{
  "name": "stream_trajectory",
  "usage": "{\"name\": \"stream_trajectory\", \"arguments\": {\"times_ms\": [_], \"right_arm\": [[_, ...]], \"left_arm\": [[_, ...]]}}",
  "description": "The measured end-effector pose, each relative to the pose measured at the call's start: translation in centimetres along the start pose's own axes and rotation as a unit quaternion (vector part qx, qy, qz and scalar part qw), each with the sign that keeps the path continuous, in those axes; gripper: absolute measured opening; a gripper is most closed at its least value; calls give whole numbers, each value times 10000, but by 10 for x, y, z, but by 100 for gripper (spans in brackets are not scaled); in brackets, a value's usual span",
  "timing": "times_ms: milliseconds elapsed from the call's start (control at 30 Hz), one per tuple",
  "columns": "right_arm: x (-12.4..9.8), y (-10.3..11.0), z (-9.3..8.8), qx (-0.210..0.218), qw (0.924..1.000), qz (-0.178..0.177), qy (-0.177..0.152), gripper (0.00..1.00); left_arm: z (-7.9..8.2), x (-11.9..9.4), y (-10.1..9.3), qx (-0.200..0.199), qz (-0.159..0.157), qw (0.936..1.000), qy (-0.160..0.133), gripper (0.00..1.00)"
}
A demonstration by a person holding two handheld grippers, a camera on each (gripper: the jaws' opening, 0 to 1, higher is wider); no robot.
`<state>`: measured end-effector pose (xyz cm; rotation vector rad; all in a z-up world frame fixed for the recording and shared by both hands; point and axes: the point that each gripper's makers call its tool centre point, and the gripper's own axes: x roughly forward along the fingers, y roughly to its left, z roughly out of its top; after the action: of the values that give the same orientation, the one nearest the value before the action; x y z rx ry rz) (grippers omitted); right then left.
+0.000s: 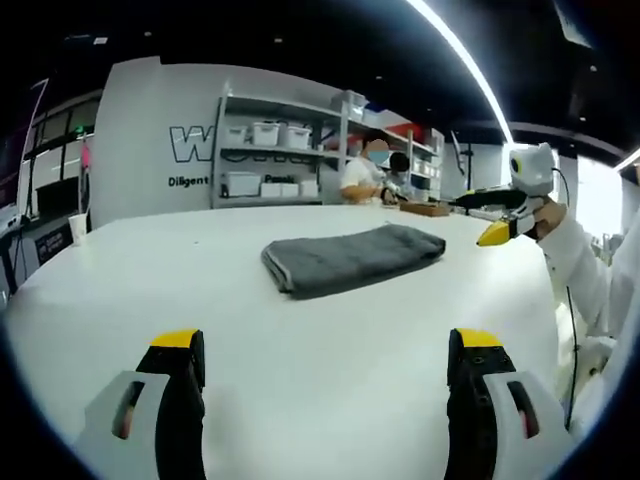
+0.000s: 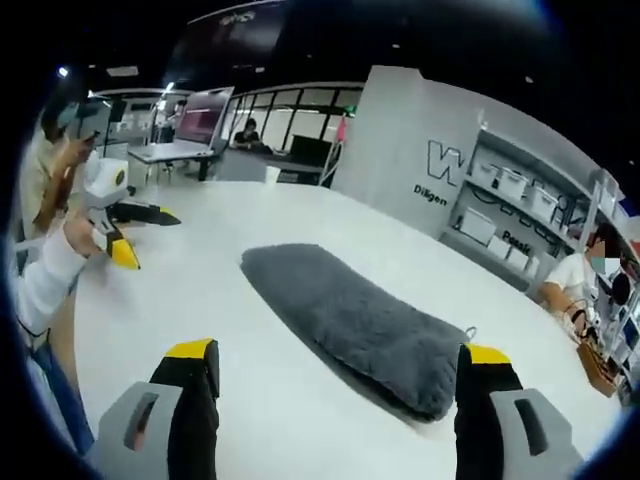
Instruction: Open the folded towel by lifting each exposed corner and separating the folded layers until the towel lies flat within the target outline without major curled edges
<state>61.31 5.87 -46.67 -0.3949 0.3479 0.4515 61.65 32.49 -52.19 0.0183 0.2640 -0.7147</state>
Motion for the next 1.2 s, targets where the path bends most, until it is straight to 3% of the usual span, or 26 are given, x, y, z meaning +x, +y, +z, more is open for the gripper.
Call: {"name": "stream_trajectory", "arguments": {"times_ms": [333, 700, 1033, 1200], "right_arm": [[72, 26, 30, -645, 9976, 211, 136, 96], [152, 85, 47, -947, 9918, 846, 119, 88], [189, 119, 54, -912, 9880, 1243, -13, 69], [197, 129, 49, -994, 9851, 1402, 44, 52]], "left_arm": [[6, -8, -3, 65, 77, 9999, -92, 100], [7, -16, -6, 32, 104, 9998, -168, 100], [9, -20, -8, 14, 31, 9997, -249, 100], [10, -22, -7, -11, 24, 9996, -274, 100]]}}
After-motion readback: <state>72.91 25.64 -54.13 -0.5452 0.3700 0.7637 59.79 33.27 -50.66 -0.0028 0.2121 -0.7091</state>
